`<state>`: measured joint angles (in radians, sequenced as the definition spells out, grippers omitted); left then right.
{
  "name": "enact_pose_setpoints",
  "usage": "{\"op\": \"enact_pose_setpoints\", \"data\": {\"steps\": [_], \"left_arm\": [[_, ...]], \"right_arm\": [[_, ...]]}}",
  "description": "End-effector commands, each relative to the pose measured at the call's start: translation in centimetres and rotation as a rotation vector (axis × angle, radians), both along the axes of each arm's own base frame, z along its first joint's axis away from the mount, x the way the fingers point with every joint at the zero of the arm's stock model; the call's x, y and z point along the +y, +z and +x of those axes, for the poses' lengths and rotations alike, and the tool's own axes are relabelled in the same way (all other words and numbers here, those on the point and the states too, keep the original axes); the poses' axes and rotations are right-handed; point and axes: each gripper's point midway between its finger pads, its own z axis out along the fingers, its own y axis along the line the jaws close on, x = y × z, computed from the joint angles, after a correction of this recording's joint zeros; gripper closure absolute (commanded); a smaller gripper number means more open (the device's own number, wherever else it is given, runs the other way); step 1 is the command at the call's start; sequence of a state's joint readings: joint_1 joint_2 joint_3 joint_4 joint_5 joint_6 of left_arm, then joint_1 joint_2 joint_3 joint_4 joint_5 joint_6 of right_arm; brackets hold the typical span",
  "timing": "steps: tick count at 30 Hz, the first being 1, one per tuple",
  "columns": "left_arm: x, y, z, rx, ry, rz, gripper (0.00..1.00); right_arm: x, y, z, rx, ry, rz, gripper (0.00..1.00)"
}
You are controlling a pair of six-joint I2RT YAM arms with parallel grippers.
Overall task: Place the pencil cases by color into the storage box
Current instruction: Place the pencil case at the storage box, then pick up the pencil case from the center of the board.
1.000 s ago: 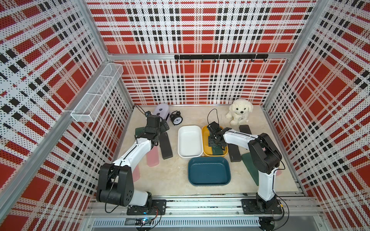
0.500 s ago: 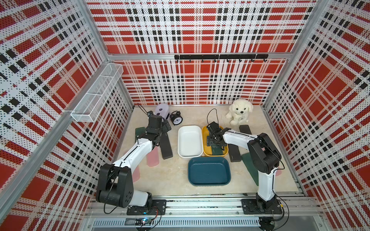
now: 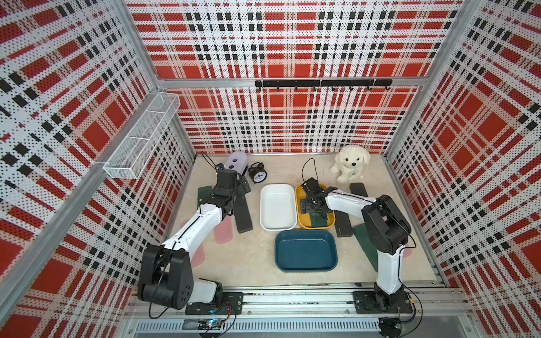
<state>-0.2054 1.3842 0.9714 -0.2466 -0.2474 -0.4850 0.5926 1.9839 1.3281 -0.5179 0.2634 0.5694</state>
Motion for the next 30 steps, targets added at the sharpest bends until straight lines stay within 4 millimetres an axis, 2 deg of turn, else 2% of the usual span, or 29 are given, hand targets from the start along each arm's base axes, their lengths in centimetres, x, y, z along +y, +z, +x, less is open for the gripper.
{"op": "enact_pose_setpoints", "data": {"steps": [1, 10, 22, 25, 30], "left_arm": [[0.4, 1.7, -0.2, -0.022, 0.012, 0.012, 0.0], [1.3, 1.1, -1.1, 0.023, 0.055, 0.006, 0.0], [6.8, -2.5, -4.1, 0.148, 0.163, -0.081, 0.02], [8.5, -2.8, -5.0, 0.175, 0.197, -0.052, 0.02], [11.0, -3.9, -7.1, 0.257, 0.286, -0.03, 0.02]], "right_arm": [[0.6, 2.9, 1.0, -0.072, 0.007, 0.021, 0.0], [0.1, 5.0, 1.2, -0.127, 0.031, -0.014, 0.0], [0.6, 10.5, 1.4, -0.261, 0.161, -0.005, 0.0], [0.9, 11.0, 1.3, -0.277, 0.213, -0.006, 0.0], [2.0, 10.8, 1.3, -0.276, 0.293, 0.009, 0.0]]}}
